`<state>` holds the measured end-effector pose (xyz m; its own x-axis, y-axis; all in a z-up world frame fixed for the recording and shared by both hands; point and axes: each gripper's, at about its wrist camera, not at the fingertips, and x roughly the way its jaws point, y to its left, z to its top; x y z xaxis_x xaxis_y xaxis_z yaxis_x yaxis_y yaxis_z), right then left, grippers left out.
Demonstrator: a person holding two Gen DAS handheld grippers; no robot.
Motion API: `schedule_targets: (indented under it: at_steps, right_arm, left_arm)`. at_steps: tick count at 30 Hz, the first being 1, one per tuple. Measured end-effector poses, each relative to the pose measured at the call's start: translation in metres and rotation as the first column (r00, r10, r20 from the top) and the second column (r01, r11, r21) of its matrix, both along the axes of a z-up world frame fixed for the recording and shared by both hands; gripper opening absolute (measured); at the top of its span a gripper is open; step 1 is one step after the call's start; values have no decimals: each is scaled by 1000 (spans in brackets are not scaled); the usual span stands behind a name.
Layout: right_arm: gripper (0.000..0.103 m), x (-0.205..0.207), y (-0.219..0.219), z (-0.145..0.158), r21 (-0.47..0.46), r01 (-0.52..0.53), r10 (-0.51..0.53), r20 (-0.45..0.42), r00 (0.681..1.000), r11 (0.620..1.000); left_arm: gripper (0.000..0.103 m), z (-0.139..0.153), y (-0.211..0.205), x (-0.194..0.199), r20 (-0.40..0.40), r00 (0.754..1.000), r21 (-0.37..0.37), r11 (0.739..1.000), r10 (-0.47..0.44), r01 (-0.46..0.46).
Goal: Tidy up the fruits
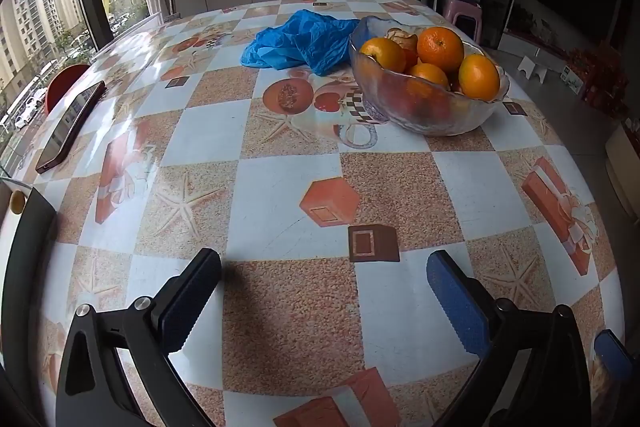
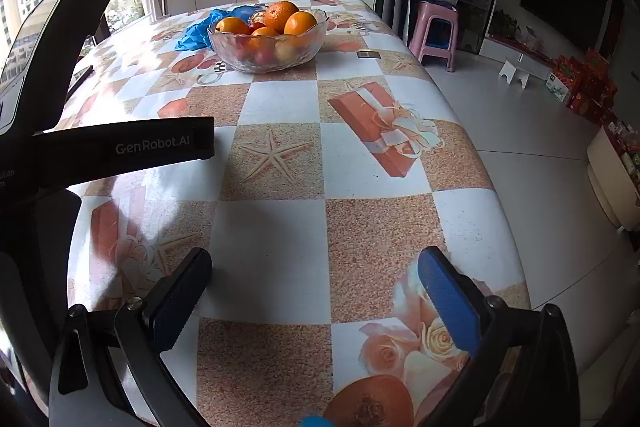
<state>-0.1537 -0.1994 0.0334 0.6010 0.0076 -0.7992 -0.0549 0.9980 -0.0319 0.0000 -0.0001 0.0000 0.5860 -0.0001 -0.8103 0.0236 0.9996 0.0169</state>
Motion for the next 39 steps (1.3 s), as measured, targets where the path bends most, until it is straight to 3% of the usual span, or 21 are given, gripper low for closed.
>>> schedule_targets:
  at_steps: [1,39]
  right_arm:
    - [103,0,0,0,0,0,0,0,1000,1000]
    - [103,0,1,0,2,0,0,2,1000,1000]
  left_arm:
    - [103,0,1,0,-4,1000,-23,1000,1,-1]
    - [103,0,1,0,-4,1000,-24,1000,1,-1]
